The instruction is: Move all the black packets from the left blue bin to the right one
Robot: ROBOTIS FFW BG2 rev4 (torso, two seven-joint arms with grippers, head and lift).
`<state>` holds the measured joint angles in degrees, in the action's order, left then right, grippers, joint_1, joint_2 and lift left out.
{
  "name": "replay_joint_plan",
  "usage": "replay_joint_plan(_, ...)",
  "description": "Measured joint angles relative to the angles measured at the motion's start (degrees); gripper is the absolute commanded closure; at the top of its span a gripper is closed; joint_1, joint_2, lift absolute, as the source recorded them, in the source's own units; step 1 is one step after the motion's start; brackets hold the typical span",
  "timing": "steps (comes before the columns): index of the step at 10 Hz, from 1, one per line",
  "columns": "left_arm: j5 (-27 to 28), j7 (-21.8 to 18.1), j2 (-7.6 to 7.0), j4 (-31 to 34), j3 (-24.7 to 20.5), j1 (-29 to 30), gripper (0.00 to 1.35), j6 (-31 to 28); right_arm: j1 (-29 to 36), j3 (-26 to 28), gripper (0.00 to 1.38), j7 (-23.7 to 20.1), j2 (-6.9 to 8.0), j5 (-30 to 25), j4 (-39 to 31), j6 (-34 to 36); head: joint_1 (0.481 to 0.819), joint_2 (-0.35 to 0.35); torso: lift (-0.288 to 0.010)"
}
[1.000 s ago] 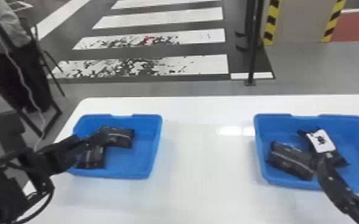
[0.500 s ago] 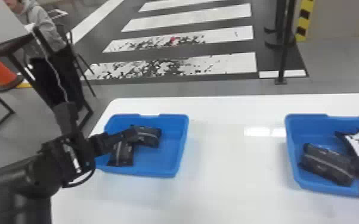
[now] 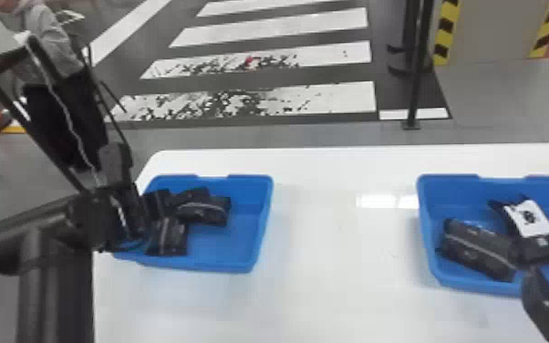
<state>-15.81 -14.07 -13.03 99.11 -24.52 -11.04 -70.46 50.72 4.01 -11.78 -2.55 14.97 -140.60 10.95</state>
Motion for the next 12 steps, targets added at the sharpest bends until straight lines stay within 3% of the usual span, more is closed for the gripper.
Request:
replay_joint_plan(3,1.49,0.72,-0.81,-8.85,1.69,-4.95,0.17,-0.14,-0.31,-0.01,0.20,0.00,0.00,0.59,0.49,0.52,0.695,0.269,-0.154)
replay_joint_plan(4,1.49,0.71,-0.92,-11.09,2.13,-6.07,0.28,-0.08,-0.42,-0.01,0.20,0.00,0.00,0.77,0.66,0.57,0.695,0.263,-0.154)
replay_joint_plan(5,1.37,0.71,-0.99,-13.09,2.29,-7.01,0.72,0.00,-0.49,-0.01,0.20,0.00,0.00,0.94,0.83,0.66,0.695,0.259,-0.154)
replay_joint_plan(6,0.75,0.73,-1.04,-14.49,2.49,-7.46,1.07,0.36,-0.58,-0.01,0.20,0.00,0.00,1.16,1.04,0.75,0.695,0.255,-0.154)
replay_joint_plan(7,-0.11,1.13,-0.83,-14.96,2.51,-7.30,1.22,1.07,-0.59,-0.01,0.20,0.00,0.00,1.49,1.22,0.83,0.695,0.250,-0.154)
replay_joint_plan(9,-0.61,1.93,-0.13,-15.06,2.20,-6.31,1.21,1.60,-0.60,-0.01,0.21,-0.03,0.00,2.03,1.38,0.91,0.695,0.248,-0.154)
replay_joint_plan(12,-1.89,-1.31,-0.54,-11.95,2.95,-3.17,1.21,3.97,-0.52,-0.01,0.21,-0.09,-0.04,2.77,1.49,1.16,0.695,0.237,-0.154)
